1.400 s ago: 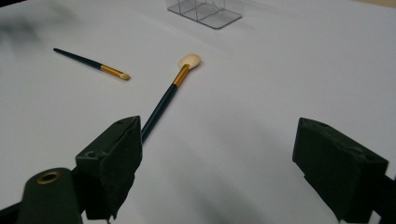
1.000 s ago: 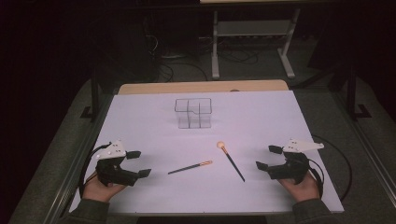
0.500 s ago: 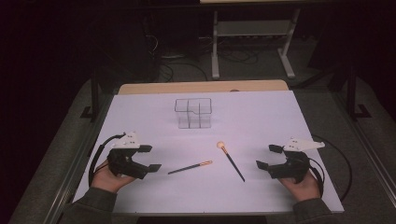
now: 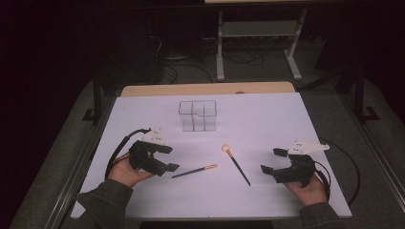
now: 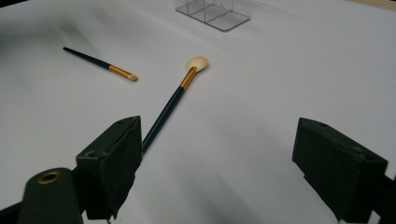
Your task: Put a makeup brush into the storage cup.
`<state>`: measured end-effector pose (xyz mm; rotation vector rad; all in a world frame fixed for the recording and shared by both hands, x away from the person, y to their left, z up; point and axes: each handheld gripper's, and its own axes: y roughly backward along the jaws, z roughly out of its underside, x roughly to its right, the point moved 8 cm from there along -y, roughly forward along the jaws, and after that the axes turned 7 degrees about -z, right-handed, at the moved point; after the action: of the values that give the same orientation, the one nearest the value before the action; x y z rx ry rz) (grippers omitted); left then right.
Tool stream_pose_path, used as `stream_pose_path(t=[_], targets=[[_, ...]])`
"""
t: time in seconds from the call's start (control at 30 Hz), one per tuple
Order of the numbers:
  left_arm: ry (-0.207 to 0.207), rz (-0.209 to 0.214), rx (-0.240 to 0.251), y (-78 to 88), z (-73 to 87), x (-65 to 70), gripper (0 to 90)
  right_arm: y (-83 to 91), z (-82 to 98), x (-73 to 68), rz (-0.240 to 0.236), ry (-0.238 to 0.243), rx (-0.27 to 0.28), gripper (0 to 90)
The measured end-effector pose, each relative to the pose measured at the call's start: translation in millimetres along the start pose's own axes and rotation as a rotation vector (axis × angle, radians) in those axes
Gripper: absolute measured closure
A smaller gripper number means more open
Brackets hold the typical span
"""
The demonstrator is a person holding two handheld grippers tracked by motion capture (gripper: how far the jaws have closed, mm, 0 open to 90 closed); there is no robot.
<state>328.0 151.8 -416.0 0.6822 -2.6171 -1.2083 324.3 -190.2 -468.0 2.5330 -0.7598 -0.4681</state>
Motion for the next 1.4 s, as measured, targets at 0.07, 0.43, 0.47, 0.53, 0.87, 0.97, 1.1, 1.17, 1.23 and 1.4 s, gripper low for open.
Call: stream_pose_path(t=[0.07,0.43,0.47,0.53,0.87,0.97,1.1,1.17,1.23,1.4], targets=[[-0.011,0.003,-0.018,-2.9,-1.1,0.5,32.3,-0.1,-0.1,-0.1,0.001,0.0,-0.001,15.0],[-0.061,0.028,-0.118,-30.5,-14.3,6.1,37.0,1.1,-1.9,-0.6,0.005,0.009,-0.002,15.1],[-0.076,0.03,-0.131,-32.0,-15.4,5.9,37.2,1.3,-2.2,-0.5,0.006,0.011,0.0,15.0],[-0.082,0.034,-0.145,-36.5,-17.3,7.6,38.4,2.0,-2.3,-0.5,0.007,0.011,0.0,15.1],[-0.09,0.043,-0.19,-51.1,-16.3,8.5,42.2,2.0,-2.4,-1.0,0.004,0.011,-0.002,15.0],[-0.096,0.052,-0.202,-55.3,-15.3,9.2,44.1,1.6,-2.4,-1.1,0.001,0.013,-0.004,15.1],[-0.091,0.058,-0.214,-60.3,-15.3,10.5,45.7,1.3,-2.9,-1.8,-0.001,0.011,-0.006,15.1],[-0.094,0.058,-0.217,-63.1,-15.4,11.5,46.7,0.7,-2.9,-1.7,-0.002,0.015,-0.008,14.9],[-0.098,0.062,-0.229,-66.3,-14.9,12.5,47.5,0.2,-2.8,-1.9,-0.003,0.015,-0.011,14.7],[-0.106,0.07,-0.252,-73.2,-13.9,14.8,50.6,-0.2,-2.6,-2.0,-0.005,0.016,-0.013,14.8]])
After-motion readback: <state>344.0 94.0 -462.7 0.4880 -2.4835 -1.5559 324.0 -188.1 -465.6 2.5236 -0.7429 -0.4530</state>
